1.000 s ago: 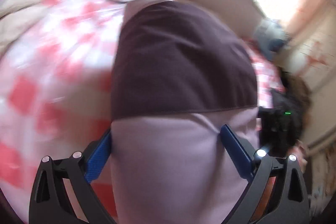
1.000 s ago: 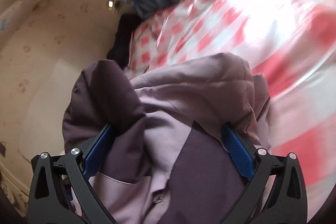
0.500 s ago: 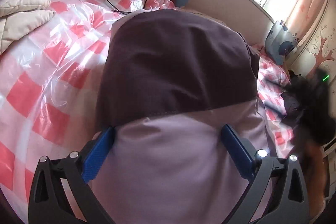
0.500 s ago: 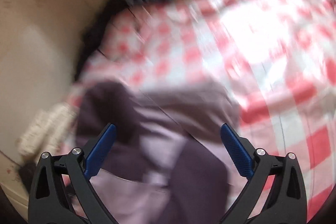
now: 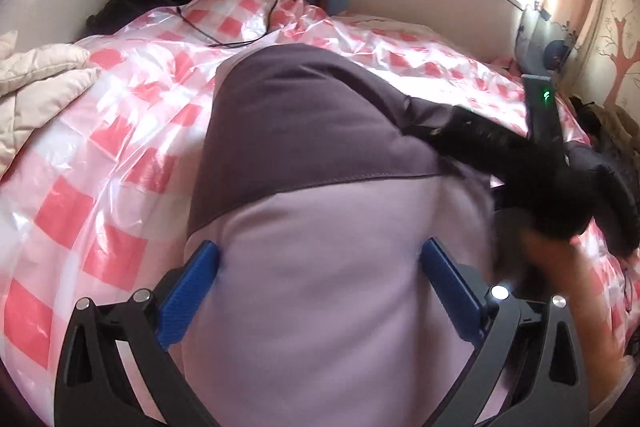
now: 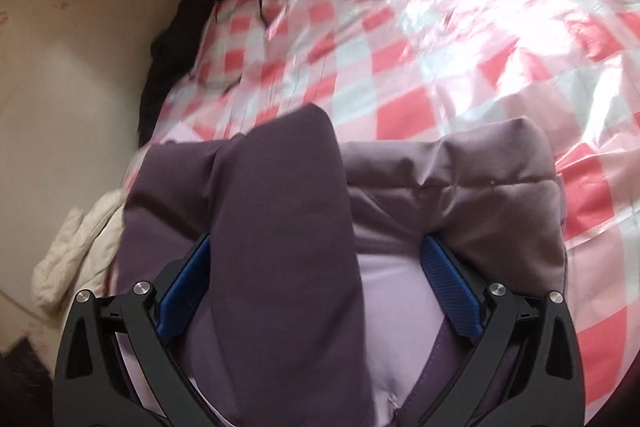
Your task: Fold large clothes
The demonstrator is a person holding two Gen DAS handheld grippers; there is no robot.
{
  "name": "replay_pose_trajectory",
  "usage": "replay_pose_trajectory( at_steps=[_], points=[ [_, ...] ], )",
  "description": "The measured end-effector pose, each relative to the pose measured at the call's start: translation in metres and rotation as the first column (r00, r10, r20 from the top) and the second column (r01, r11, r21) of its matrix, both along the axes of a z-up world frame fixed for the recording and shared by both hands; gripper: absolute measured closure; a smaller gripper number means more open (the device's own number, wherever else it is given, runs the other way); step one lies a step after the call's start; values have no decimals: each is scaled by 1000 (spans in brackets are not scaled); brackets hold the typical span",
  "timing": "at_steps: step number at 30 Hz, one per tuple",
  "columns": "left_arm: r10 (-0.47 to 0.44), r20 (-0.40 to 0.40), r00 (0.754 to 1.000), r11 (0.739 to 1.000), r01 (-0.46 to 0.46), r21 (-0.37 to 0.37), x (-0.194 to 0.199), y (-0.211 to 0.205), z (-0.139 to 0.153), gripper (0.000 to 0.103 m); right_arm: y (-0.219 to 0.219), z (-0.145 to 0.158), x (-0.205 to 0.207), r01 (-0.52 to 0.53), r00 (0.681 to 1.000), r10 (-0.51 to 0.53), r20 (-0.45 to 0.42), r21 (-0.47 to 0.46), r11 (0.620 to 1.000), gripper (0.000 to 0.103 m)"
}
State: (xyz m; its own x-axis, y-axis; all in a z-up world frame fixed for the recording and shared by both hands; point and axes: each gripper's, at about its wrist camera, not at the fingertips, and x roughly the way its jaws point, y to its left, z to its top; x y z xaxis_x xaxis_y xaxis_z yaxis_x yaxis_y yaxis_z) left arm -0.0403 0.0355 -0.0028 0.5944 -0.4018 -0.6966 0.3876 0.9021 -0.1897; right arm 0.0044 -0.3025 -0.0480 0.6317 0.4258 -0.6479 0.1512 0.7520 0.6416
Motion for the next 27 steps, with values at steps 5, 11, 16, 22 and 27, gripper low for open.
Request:
replay_pose_trajectory(
  at_steps=[5,11,16,22,27],
  points=[
    [6,-45,999,998,-9,-65,6,18,1,6,-1,57,-81,31,996,-11,91,-221,975,7],
    [-13,-25,1000,1000,13,4,-1,5,3,6,-14,-24,-117,-48,998,44,-48,-101,994,6],
    [3,-64,998,999,-5,-42,5,19,5,6,11,49,-162,-50,992,82,92,-299,953,7],
    [-35,-70,997,999,34,-22,-2,18,8,6,38,3,-179,-143,990,135,-49,-419,897,7],
    [-47,-56,997,999,49,24,-17,21,8,6,43,50,-196,-83,995,96,1,-496,864,7]
  ],
)
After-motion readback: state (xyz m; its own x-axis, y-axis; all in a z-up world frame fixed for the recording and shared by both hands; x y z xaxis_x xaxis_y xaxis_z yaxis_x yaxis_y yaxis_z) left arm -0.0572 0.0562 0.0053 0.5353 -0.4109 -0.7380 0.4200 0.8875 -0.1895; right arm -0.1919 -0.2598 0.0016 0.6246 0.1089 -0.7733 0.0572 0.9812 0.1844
